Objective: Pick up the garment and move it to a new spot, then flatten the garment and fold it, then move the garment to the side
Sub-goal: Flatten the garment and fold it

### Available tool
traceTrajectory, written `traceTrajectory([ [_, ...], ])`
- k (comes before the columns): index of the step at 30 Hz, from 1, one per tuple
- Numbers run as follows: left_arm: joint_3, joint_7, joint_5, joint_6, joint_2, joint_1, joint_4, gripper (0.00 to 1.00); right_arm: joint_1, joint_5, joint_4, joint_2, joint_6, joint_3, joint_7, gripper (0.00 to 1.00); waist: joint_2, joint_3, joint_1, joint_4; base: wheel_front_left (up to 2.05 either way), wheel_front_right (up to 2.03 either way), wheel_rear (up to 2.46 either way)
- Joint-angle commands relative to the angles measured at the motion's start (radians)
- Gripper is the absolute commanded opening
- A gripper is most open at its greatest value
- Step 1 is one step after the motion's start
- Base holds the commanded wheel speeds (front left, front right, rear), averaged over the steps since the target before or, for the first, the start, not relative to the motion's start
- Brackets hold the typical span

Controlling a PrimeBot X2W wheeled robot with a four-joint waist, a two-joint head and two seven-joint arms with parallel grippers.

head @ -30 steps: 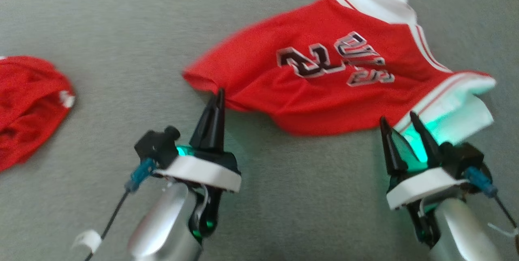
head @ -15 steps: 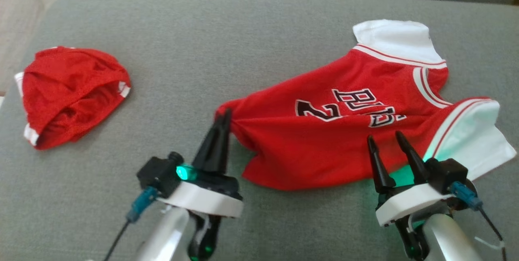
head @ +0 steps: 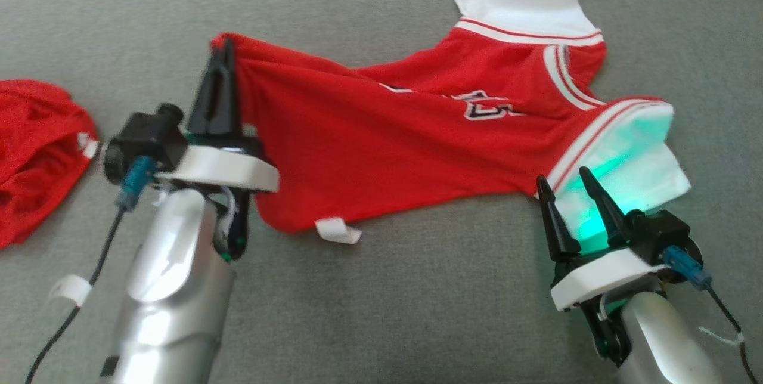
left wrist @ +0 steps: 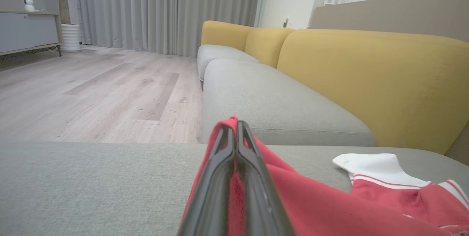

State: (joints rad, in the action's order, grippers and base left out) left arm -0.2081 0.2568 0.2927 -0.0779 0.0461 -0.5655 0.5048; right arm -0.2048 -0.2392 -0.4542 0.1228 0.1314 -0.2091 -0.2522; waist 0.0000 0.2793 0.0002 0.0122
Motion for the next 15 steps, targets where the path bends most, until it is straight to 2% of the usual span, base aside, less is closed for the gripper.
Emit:
traceTrajectory([
  [1, 0.053, 0.005, -0.014, 0.014, 0.02, -0.032, -0.012, 0.11, -0.02, -0.008, 0.033, 0.008, -0.001, -0.02, -0.01, 1.0, 0.0, 0.014, -0.0002, -0.02, 0.0, 0.0, 0.0],
  [2, 0.07, 0.005, -0.026, 0.026, 0.021, -0.041, 0.006, 0.22, -0.022, -0.008, 0.035, 0.006, -0.001, -0.02, -0.01, 1.0, 0.0, 0.014, -0.0002, -0.024, 0.0, 0.0, 0.0],
  [3, 0.084, 0.005, -0.04, 0.039, 0.022, -0.048, 0.021, 0.4, -0.023, -0.007, 0.038, 0.005, -0.001, -0.019, -0.01, 1.0, 0.0, 0.014, -0.0002, -0.027, 0.0, 0.0, 0.0],
  [4, 0.095, 0.005, -0.052, 0.051, 0.022, -0.05, 0.04, 1.0, -0.025, -0.006, 0.042, 0.003, -0.001, -0.015, -0.01, 1.0, 0.0, 0.013, -0.0002, -0.029, 0.0, 0.0, 0.0],
  [8, 0.135, 0.005, -0.081, 0.082, 0.018, -0.033, 0.073, 1.0, -0.028, 0.001, 0.056, -0.01, -0.001, 0.005, -0.01, 1.0, 0.0, -0.003, -0.0002, -0.032, 0.0, 0.0, 0.0],
  [15, 0.172, 0.005, -0.108, 0.08, 0.008, 0.131, 0.005, 1.0, 0.001, 0.027, 0.096, -0.042, -0.001, 0.077, -0.01, 1.0, 0.0, -0.067, -0.0002, -0.017, 0.0, 0.0, 0.0],
])
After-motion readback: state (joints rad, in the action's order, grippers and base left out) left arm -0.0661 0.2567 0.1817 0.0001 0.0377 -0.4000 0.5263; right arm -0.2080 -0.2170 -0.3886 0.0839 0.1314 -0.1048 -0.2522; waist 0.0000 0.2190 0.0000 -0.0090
